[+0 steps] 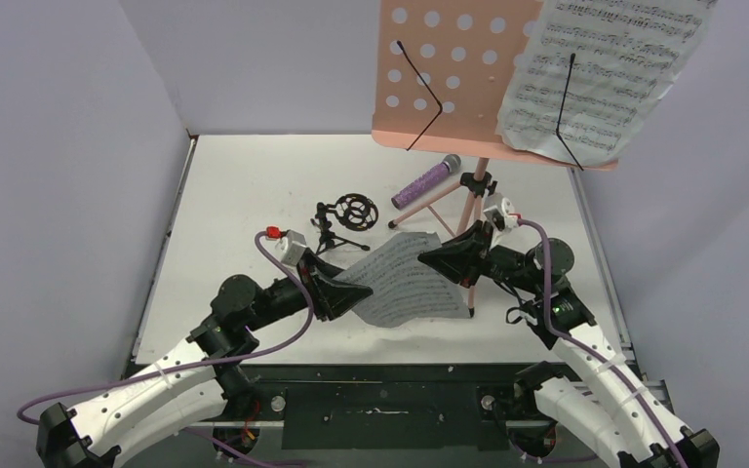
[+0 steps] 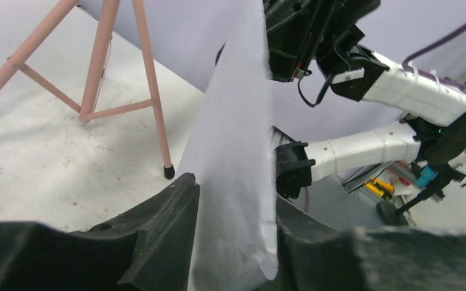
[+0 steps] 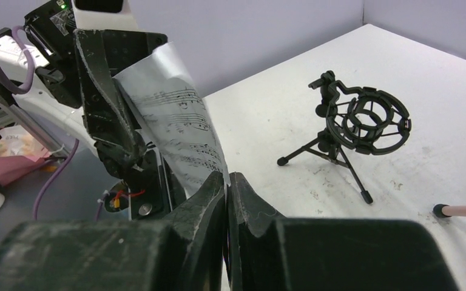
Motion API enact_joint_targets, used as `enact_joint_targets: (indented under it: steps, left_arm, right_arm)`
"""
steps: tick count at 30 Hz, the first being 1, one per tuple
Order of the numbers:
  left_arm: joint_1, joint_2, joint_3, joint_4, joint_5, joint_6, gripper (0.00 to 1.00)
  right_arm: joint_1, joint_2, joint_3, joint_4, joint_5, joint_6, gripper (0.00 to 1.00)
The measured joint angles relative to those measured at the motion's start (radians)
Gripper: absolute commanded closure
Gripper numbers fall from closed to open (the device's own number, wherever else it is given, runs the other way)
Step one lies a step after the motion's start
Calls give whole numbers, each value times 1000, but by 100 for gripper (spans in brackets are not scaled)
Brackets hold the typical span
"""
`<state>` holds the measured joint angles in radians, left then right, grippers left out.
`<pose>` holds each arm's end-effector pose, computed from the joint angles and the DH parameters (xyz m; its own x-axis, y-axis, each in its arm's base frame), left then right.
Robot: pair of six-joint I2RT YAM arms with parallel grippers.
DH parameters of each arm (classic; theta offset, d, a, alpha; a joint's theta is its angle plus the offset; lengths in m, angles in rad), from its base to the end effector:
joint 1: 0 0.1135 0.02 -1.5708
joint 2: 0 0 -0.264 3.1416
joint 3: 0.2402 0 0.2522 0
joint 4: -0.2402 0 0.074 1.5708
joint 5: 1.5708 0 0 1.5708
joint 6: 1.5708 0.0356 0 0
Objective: Set up the instrument practice props
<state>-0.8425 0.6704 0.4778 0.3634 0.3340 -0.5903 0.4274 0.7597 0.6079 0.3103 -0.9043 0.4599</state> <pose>0.1052 -0.1355 0.3078 -0.4181 -0.3212 -0.8497 0.8274 0.2515 -0.5022 0.1473 0.0978 0.3327 -0.2985 0.1656 -0.9399 -0.9263 0.1868 0.3271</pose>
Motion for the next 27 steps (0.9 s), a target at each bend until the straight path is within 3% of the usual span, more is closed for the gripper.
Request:
enact_joint_targets:
  steps: [3,8,16,22,27]
  left_arm:
    - [1,0,0,-12,-38,6,26]
    - [1,-4,-14,-26,-142,5,4]
    - [5,-35,-180,100,-279,-1,4]
    - [7,0,-222,273,-257,7,4]
    - [26,48,-172,283,-209,31,4]
  right_arm:
    - [0,-7,13,-28,26,-7,95]
    - [0,-43,40,-70,114,-5,95]
    - [0,-77,110,-51,190,29,95]
    - [0,-76,112,22,169,83,95]
    - [0,-72,112,44,138,103,95]
